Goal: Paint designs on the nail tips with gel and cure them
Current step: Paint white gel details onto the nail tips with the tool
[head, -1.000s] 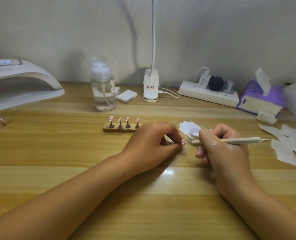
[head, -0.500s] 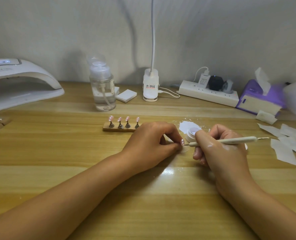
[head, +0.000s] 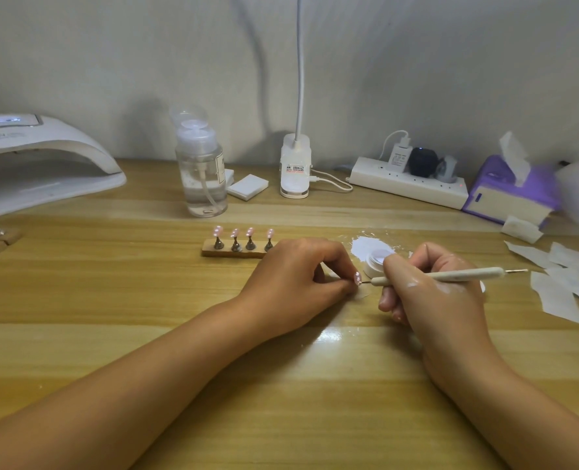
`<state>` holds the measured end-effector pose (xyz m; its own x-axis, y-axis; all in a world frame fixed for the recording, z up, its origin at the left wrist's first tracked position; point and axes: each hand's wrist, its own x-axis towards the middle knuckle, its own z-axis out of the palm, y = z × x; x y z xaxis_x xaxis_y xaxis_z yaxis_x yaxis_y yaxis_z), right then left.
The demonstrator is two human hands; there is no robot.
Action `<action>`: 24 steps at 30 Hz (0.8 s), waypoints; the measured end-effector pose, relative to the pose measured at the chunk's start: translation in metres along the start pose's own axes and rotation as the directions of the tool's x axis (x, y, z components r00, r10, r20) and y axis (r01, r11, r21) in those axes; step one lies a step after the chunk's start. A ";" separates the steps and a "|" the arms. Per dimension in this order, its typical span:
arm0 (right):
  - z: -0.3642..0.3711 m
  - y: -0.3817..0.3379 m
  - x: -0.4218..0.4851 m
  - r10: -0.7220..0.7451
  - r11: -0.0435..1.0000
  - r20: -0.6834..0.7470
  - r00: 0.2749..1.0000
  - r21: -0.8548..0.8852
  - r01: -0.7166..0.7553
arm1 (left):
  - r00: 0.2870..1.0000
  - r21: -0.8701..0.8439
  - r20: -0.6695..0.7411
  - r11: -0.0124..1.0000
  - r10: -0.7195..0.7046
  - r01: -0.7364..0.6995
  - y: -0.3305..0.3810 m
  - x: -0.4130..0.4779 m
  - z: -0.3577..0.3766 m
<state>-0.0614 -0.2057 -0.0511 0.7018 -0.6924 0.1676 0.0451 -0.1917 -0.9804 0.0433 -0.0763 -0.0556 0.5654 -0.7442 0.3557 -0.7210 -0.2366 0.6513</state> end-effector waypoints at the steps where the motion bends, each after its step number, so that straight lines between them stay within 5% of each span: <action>1: 0.000 0.000 0.000 -0.001 1.000 0.000 1.000 0.005 0.001 | 1.000 0.000 0.000 1.000 0.000 0.000 0.000 0.000 0.000; 24: 0.000 -0.003 -0.002 0.002 0.999 -0.010 1.000 0.037 -0.001 | 1.000 -0.004 0.001 1.000 0.003 -0.003 0.000 0.000 0.000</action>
<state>-0.0624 -0.2037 -0.0481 0.6949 -0.6995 0.1668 0.0701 -0.1650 -0.9838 0.0434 -0.0763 -0.0560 0.5634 -0.7452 0.3569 -0.7207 -0.2320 0.6533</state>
